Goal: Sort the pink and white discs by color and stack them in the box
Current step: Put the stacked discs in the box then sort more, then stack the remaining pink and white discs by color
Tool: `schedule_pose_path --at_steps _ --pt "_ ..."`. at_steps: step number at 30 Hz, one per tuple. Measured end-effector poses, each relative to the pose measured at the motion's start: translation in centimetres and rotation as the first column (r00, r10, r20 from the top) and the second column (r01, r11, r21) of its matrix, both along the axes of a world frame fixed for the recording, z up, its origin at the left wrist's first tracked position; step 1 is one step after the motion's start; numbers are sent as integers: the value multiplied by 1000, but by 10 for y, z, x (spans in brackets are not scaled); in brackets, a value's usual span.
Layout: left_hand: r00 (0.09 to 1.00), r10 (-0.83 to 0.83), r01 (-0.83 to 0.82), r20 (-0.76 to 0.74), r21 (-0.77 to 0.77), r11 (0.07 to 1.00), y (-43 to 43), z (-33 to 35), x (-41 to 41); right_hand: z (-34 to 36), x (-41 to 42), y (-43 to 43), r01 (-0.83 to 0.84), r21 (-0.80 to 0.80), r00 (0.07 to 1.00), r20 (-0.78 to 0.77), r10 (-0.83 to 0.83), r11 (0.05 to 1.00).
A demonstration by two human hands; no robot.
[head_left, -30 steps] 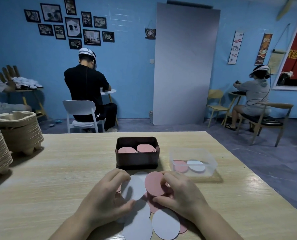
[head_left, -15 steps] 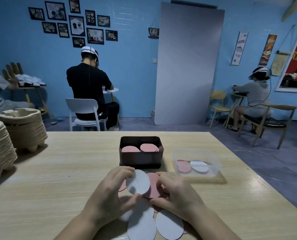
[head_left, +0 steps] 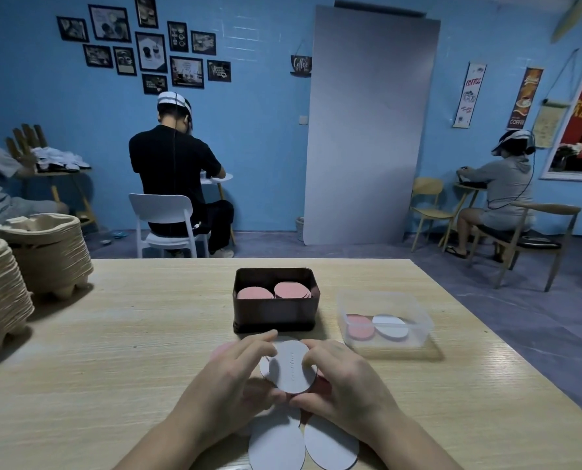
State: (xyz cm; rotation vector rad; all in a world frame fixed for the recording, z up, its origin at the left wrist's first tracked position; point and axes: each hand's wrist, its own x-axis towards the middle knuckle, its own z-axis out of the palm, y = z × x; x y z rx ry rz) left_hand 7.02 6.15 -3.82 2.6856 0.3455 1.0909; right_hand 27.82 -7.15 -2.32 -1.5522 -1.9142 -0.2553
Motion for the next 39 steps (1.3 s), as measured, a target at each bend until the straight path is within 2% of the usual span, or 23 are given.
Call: schedule_pose_path --at_steps 4,12,19,26,32,39 --pt "1000 1 -2 -17 -58 998 0 -2 -4 1 0 -2 2 29 1000 -9 -2 1000" --pt "999 -37 36 -33 -24 999 0 0 0 -1 0 -1 -13 16 1000 -24 13 1000" --pt "999 1 -2 -45 -24 1000 3 -4 -2 -1 1 0 -20 -12 997 -73 19 1000" --pt "997 1 -4 -75 -34 999 3 -2 -2 5 0 3 -33 -7 999 10 33 999" --pt "996 33 -39 -84 -63 997 12 12 -4 22 -1 17 -42 68 996 83 36 997" --pt "991 95 -88 -94 75 993 47 61 -7 55 3 64 -17 108 1000 27 15 994"
